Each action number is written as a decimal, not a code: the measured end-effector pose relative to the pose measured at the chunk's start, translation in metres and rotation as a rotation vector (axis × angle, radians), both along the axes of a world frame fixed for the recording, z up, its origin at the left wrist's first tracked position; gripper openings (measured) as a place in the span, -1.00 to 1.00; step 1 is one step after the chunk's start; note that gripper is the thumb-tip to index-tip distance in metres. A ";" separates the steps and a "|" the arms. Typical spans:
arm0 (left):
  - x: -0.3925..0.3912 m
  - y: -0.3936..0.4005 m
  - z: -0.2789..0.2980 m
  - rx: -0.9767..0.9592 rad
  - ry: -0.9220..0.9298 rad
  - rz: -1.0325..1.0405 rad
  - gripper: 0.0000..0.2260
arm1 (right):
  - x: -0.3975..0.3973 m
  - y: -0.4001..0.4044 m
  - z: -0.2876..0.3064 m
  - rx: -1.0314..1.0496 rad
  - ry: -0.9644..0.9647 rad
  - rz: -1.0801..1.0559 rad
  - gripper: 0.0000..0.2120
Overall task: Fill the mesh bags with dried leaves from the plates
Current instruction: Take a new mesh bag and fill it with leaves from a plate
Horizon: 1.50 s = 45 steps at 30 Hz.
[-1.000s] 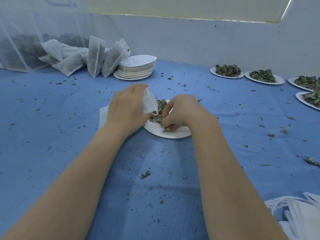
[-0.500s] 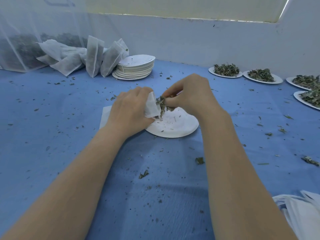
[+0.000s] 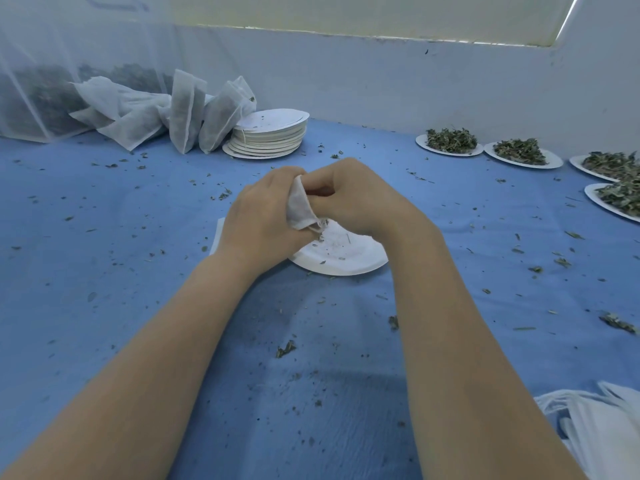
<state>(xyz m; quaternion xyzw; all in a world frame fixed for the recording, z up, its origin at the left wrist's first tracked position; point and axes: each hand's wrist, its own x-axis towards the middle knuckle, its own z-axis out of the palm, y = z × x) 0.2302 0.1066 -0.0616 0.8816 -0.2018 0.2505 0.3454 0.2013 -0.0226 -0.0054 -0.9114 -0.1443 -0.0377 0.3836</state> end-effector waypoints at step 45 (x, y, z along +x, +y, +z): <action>0.021 0.030 0.000 0.034 0.031 0.175 -0.64 | 0.028 -0.011 -0.033 -0.461 0.128 -0.109 -0.47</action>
